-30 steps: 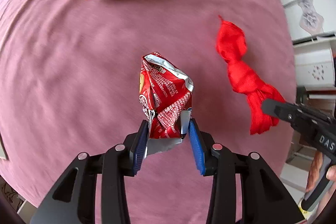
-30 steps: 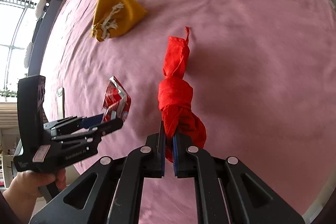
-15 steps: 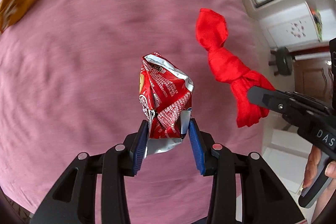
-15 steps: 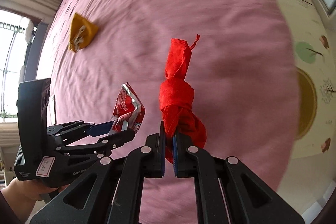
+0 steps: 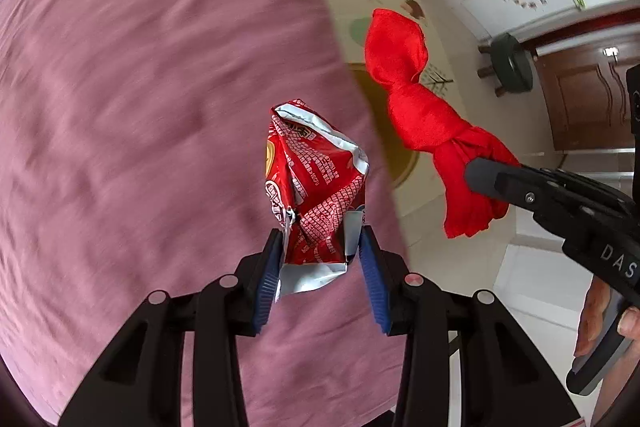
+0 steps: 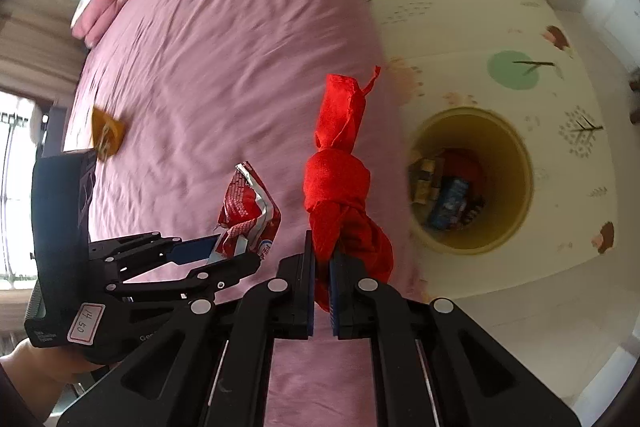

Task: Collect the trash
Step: 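Carry the wrapper and ribbon over the yellow bin, then open both tools to drop the wrapper and ribbon into the bin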

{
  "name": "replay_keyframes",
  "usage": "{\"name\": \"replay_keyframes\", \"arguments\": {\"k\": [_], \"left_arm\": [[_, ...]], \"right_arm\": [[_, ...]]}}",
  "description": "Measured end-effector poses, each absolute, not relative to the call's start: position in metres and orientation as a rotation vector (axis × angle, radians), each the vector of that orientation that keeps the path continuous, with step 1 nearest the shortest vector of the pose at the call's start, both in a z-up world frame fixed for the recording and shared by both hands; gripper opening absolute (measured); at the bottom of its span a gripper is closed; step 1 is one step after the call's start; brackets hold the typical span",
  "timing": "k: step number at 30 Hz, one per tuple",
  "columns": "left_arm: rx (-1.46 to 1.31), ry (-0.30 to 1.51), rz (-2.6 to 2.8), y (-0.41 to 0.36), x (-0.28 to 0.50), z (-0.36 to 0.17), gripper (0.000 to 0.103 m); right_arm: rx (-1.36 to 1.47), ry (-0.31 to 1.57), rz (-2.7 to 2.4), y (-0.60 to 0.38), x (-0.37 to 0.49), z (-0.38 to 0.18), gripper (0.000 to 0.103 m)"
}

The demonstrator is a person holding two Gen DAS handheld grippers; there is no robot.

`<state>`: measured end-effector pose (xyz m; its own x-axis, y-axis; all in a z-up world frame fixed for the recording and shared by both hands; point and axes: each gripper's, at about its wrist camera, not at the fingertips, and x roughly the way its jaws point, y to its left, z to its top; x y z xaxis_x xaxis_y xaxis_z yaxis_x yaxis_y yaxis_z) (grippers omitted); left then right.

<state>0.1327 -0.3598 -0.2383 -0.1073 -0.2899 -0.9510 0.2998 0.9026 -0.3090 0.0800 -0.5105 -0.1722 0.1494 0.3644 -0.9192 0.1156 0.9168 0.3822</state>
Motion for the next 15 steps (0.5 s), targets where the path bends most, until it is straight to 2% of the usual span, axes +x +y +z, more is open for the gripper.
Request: {"name": "replay_keyframes", "arguments": {"k": [12,15], "left_arm": [[0.104,1.605,-0.615,-0.463,0.156,-0.241,0.040],[0.113,1.591,-0.673,-0.483,0.158,-0.240,0.044]], "right_arm": [[0.495,1.396,0.070,-0.618,0.089,-0.188,0.006],[0.515,1.387,0.043,-0.638,0.089,-0.191,0.012]]}}
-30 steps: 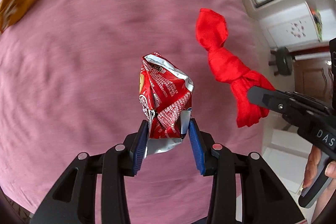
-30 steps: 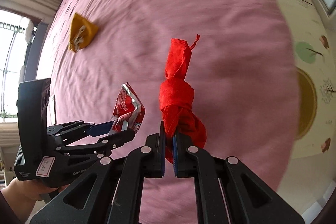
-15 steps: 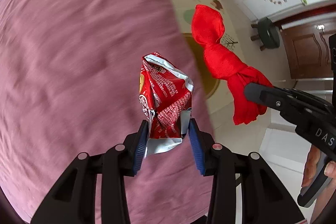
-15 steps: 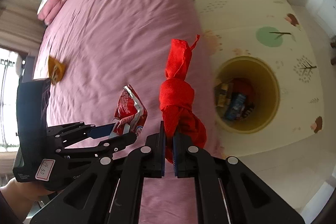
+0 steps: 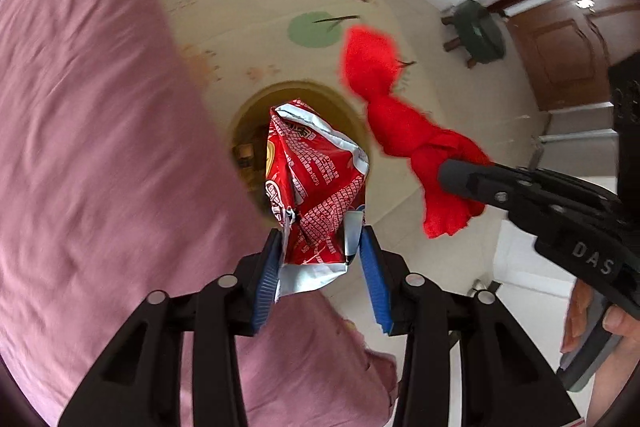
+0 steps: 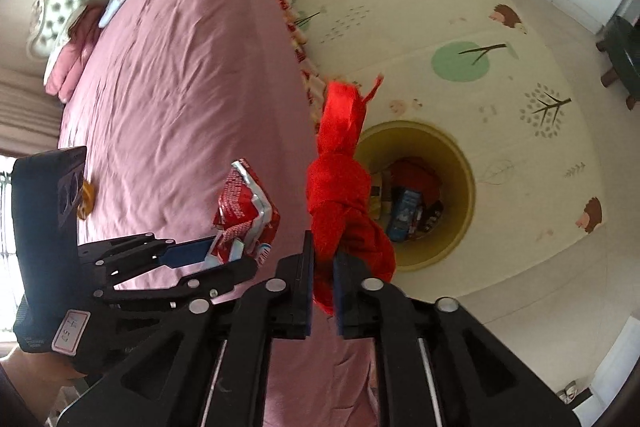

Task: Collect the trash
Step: 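Open both tools to drop the wrapper and ribbon into the bin, then move both tools back to the mustard bag and black sock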

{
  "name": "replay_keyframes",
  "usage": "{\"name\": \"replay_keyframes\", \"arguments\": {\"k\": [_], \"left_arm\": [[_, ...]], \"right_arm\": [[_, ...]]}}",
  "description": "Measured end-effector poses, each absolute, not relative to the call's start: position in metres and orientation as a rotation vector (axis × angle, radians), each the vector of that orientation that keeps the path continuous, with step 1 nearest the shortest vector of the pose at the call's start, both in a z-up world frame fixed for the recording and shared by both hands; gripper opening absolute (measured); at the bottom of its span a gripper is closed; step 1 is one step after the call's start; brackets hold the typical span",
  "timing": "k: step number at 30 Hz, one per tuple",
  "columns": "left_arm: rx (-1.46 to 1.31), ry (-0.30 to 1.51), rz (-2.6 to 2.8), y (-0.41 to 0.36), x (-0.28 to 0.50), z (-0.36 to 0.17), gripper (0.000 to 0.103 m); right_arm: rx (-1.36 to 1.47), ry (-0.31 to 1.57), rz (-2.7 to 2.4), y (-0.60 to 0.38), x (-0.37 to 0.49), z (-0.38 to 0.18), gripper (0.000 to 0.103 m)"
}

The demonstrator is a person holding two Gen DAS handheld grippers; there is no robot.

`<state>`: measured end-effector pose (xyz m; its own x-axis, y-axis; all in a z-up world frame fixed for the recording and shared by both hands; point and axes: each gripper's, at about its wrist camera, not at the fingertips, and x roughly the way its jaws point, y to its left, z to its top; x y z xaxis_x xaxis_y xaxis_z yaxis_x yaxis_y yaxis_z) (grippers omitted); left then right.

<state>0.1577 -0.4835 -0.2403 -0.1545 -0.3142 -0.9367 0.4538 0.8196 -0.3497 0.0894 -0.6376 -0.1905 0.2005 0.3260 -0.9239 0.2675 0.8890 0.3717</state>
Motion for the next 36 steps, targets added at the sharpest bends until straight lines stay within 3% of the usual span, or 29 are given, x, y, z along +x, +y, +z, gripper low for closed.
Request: {"name": "replay_keyframes", "arguments": {"k": [2,3,9,20,36], "left_arm": [[0.131,1.578,-0.680,-0.490,0.158,-0.240,0.075],[0.136,1.569,-0.688,-0.494,0.157,-0.240,0.078],[0.212,1.576,-0.669,-0.505,0.154,-0.247,0.078],[0.191,1.542,-0.604,-0.457,0.144,-0.222,0.078],[0.109,1.469,-0.475,-0.284,0.107,-0.184,0.079]], "right_arm": [[0.517,1.366,0.015,-0.649,0.087,-0.188,0.026],[0.510,1.359,0.003,-0.653,0.087,-0.188,0.029],[0.524,1.371,-0.044,-0.668,0.077,-0.193,0.029],[0.475,1.369,0.019,-0.626,0.075,-0.175,0.029],[0.321,1.394,0.157,-0.462,0.070,-0.149,0.029]]}}
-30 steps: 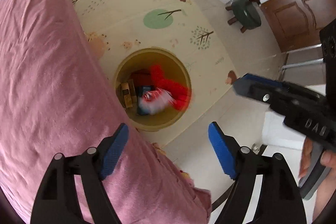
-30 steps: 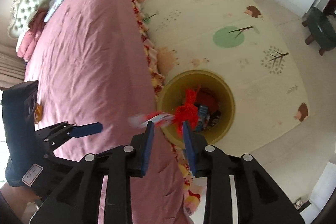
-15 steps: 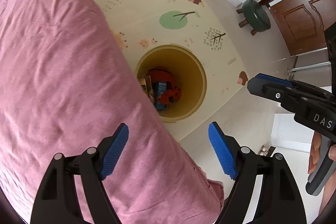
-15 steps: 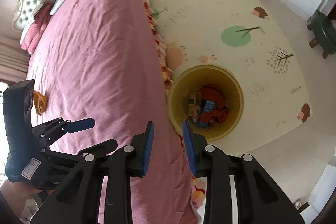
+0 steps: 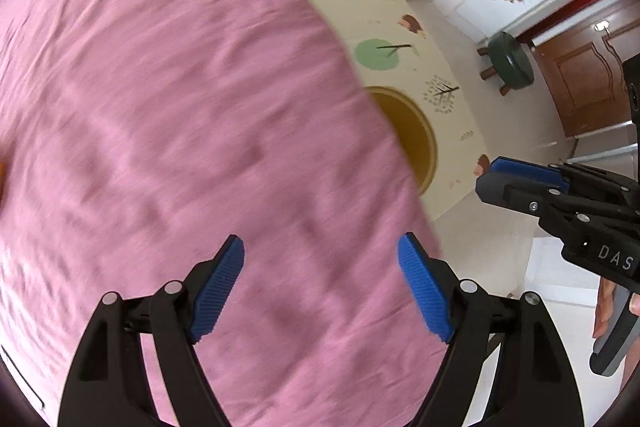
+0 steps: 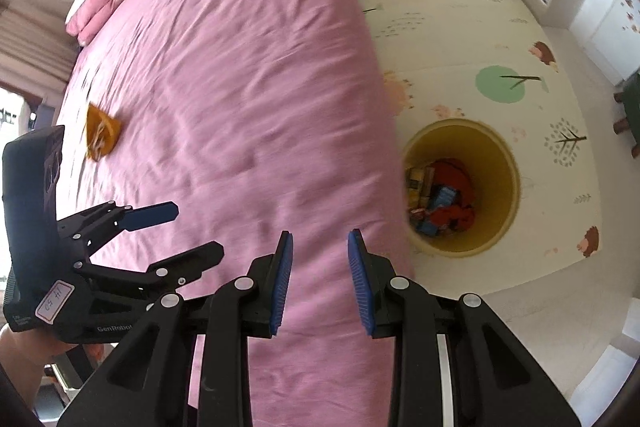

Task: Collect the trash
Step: 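Move both tools back to the mustard bag and black sock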

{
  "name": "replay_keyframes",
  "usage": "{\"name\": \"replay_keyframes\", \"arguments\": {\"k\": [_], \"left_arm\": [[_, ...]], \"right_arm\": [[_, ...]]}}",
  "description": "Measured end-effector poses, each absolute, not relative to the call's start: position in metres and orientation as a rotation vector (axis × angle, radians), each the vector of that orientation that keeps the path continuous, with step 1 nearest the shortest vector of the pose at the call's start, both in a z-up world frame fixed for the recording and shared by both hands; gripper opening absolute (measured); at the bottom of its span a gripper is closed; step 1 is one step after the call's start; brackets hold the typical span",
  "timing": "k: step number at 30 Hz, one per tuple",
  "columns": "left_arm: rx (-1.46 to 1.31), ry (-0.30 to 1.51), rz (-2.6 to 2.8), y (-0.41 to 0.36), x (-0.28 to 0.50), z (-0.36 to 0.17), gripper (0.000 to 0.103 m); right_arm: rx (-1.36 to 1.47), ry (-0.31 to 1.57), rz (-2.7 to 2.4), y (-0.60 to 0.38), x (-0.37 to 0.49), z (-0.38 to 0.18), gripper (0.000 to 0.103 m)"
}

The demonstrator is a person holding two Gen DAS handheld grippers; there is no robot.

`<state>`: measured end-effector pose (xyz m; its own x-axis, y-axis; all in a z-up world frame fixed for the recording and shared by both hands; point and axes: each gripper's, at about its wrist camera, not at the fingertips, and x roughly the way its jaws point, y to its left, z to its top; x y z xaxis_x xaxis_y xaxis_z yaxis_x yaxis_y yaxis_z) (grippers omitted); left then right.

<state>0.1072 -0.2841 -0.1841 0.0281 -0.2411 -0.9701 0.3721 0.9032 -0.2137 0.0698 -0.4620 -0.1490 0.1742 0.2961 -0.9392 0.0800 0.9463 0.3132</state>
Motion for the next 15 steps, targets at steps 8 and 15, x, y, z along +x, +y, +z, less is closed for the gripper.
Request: {"name": "replay_keyframes", "arguments": {"k": [8,15], "left_arm": [[0.054,1.454,-0.372,-0.166,0.086,-0.174,0.079],[0.022,1.424,-0.278,-0.056,0.080,-0.158,0.079]], "right_arm": [[0.263,1.392,0.248,-0.354,0.071,-0.140,0.030],[0.211,1.390,0.326,-0.257,0.088,-0.140,0.031]]}}
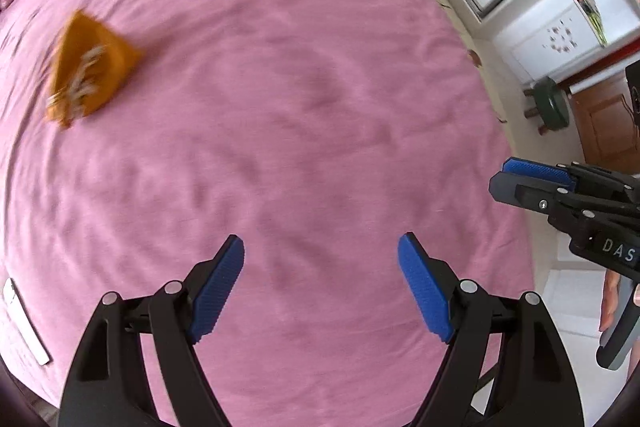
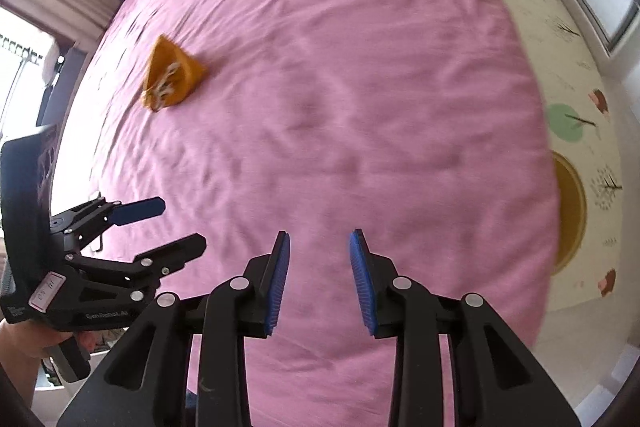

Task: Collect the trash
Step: 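Move both tools back to the mustard bag and black sock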

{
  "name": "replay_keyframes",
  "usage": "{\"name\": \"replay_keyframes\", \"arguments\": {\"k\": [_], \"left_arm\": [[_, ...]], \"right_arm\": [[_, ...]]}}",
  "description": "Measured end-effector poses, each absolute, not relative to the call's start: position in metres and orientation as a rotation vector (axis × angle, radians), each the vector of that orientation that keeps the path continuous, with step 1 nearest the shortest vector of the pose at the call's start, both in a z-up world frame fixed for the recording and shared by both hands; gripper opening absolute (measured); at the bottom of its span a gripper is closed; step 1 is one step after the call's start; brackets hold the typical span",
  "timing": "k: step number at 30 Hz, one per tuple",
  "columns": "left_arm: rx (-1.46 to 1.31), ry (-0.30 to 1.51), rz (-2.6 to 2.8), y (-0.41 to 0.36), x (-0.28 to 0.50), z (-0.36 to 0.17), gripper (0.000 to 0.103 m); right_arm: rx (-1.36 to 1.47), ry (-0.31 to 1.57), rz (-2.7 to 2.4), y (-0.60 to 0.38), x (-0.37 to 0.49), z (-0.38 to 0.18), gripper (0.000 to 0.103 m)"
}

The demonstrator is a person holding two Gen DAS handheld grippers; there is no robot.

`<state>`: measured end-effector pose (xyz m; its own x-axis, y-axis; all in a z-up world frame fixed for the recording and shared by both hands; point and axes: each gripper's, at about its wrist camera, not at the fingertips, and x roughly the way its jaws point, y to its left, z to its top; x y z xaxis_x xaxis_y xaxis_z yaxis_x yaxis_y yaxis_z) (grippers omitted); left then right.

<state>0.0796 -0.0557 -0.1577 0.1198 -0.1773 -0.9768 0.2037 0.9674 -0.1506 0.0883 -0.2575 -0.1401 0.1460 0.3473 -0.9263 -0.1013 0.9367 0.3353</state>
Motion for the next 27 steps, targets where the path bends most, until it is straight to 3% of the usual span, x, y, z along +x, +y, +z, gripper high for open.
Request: {"name": "replay_keyframes", "arguments": {"k": [9,20,27], "left_arm": [[-0.012,1.401,-0.211,0.042,0.103,-0.151,0.079],[-0.080,1.380,-0.130,0.116,0.156,-0.156,0.080],[-0.123,1.371,-0.078,0.153,0.200,-0.166,0.081]], "right_arm": [[0.197,1.397,0.389,-0.162,0.121,-0.143,0.033],[0.141,1.409,0.462,-0.089,0.191,-0.153,0.041],[0.094,1.431,0.505,-0.053,0.238,-0.175,0.042]]}}
